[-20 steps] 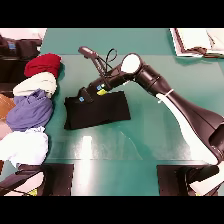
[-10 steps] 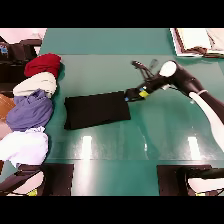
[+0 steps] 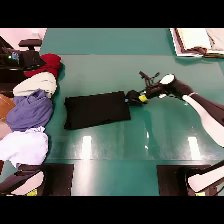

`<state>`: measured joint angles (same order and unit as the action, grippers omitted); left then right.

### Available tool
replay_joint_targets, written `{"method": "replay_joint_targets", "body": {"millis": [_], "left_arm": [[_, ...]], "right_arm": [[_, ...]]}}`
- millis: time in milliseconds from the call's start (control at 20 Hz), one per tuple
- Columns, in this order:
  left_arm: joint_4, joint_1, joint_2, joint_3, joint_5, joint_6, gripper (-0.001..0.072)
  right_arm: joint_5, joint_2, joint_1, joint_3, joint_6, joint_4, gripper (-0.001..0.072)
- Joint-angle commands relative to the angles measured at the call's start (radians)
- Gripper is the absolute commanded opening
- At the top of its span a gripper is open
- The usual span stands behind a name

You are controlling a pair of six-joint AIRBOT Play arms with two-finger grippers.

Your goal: Fold the shirts.

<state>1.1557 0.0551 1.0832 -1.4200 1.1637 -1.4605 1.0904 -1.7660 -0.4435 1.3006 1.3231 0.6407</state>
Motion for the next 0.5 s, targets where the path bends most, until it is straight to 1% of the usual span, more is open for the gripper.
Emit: {"method": "replay_joint_targets", "body": {"millis": [0, 50, 100, 150, 200, 350, 450], "left_arm": [[-0.037, 0.001, -0.001, 0.008, -0.003, 0.003, 0.0022], [-0.047, 0.001, -0.001, 0.008, -0.003, 0.003, 0.0022], [-0.058, 0.001, -0.001, 0.008, -0.003, 0.003, 0.0021], [-0.063, 0.0, -0.001, 0.008, -0.002, 0.003, 0.0021], [-0.072, 0.0, -0.001, 0.008, 0.0, 0.003, 0.0021], [-0.063, -0.065, -0.001, 0.008, -0.004, 0.003, 0.0021], [-0.038, -0.145, -0.001, 0.008, -0.011, 0.003, 0.0021]], "right_arm": [[-0.008, -0.131, -0.08, 0.124, -0.007, -0.104, 0.0402], [-0.007, -0.161, -0.103, 0.165, -0.008, -0.116, 0.0274], [-0.006, -0.179, -0.119, 0.196, -0.008, -0.116, 0.0129], [-0.007, -0.188, -0.13, 0.222, -0.008, -0.115, 0.0043], [-0.009, -0.189, -0.133, 0.244, -0.008, -0.114, 0.0019], [-0.011, -0.151, -0.108, 0.272, -0.008, -0.089, 0.0019], [-0.009, -0.085, -0.056, 0.27, 0.0, 0.015, 0.0019]]}}
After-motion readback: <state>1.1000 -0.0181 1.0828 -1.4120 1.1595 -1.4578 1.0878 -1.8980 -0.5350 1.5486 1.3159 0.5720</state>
